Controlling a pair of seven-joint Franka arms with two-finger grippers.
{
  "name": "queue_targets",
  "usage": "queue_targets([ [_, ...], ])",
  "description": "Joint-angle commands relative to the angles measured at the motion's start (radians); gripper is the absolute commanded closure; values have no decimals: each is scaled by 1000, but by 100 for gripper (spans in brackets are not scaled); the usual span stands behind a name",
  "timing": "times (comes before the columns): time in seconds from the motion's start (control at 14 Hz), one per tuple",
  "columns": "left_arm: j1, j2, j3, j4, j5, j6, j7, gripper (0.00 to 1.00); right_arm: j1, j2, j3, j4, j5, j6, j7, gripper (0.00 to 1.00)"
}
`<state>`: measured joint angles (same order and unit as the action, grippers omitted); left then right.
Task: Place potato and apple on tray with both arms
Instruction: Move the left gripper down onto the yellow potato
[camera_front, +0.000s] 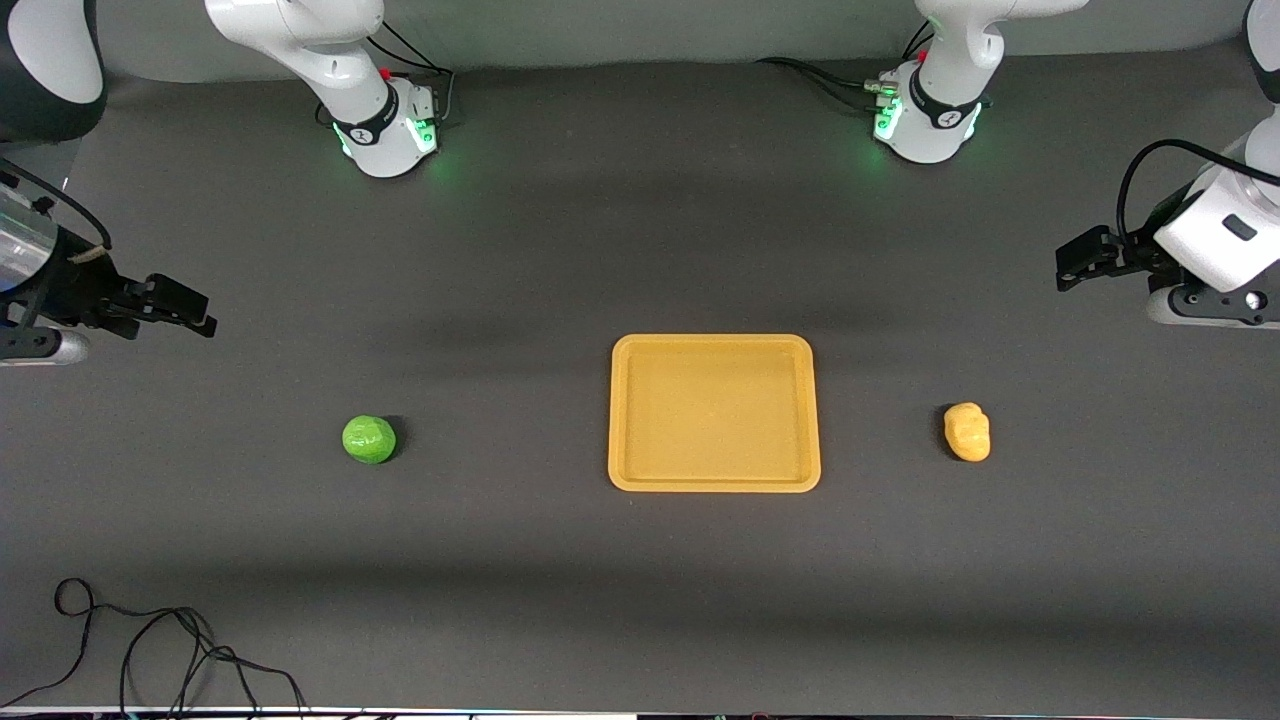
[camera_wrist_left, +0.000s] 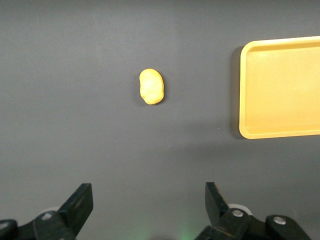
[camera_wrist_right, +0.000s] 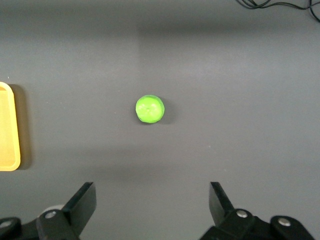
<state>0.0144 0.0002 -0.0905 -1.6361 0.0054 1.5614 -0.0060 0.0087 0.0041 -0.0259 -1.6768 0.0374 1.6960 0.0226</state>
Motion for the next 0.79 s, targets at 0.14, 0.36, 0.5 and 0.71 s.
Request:
queue_targets([
  [0.14, -1, 7, 5, 16, -12, -4, 12, 0, -7, -29, 11, -14, -21, -7, 13, 0],
  [0.36, 1, 62, 8, 16, -12, 73, 11, 0, -4, -15, 12, -8, -22, -6, -15, 0],
  [0.5, 1, 128, 8, 16, -7, 145, 11, 0, -4, -1, 12, 0, -22, -7, -107, 0],
  [0.71, -5, 272, 8, 16, 5, 280, 3, 0, -4, -1, 12, 0, -16, -16, -96, 0],
])
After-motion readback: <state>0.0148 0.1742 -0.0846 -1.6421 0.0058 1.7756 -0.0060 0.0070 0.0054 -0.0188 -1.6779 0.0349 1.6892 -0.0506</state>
